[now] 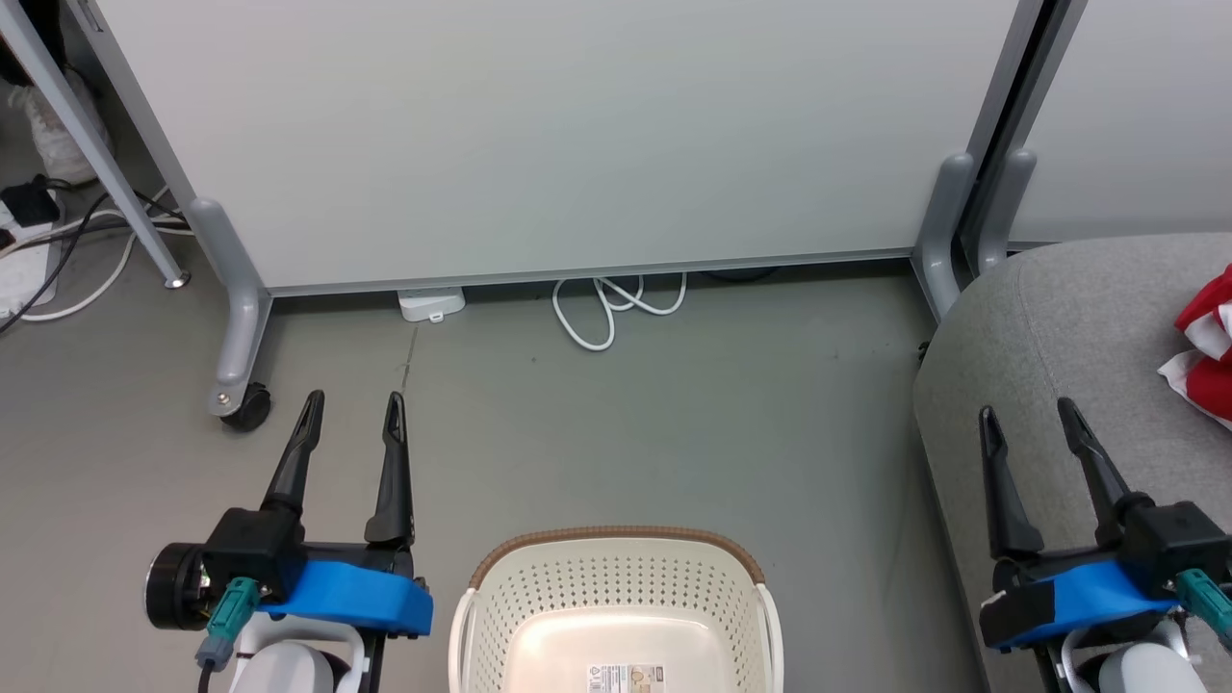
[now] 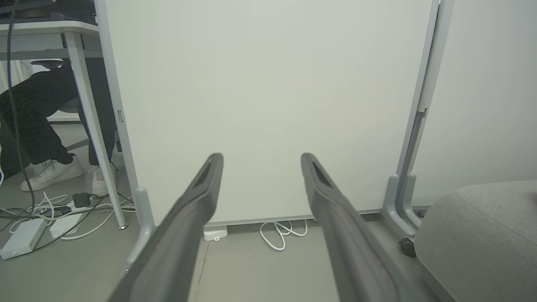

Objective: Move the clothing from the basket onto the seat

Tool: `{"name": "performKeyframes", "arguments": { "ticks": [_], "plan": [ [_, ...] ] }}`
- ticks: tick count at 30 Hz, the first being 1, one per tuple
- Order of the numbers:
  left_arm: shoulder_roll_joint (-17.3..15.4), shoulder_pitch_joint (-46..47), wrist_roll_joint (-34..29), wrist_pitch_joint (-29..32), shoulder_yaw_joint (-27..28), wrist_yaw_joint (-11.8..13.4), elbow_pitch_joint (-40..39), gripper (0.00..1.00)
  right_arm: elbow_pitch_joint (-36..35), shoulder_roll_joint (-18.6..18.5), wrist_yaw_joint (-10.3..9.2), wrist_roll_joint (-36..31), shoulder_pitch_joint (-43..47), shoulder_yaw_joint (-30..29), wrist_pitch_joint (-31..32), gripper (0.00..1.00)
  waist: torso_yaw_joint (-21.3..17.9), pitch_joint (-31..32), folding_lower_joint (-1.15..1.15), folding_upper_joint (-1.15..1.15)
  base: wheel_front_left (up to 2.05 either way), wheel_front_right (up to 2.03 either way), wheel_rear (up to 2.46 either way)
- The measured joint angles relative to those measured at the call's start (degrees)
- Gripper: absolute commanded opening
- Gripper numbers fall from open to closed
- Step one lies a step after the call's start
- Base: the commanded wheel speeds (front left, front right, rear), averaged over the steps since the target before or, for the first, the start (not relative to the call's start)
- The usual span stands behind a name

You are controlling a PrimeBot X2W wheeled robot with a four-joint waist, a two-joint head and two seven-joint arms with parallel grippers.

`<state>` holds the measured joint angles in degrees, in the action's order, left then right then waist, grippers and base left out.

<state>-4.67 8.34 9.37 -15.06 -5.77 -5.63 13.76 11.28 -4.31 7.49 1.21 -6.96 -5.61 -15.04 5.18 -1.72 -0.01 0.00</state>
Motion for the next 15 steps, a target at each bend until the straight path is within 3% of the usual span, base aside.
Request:
{"name": "performKeyframes", "arguments": {
  "ticks": [15],
  "plan": [
    [1.35,-4.13,-1.31,-0.01,1.79,-1.25,0.33,1.00,1.08,1.26,0.00,1.75,5.30,-2.44,0.00,1.00,0.82,2.33,0.00,0.00,0.00,0.00,0.00]
  ]
}}
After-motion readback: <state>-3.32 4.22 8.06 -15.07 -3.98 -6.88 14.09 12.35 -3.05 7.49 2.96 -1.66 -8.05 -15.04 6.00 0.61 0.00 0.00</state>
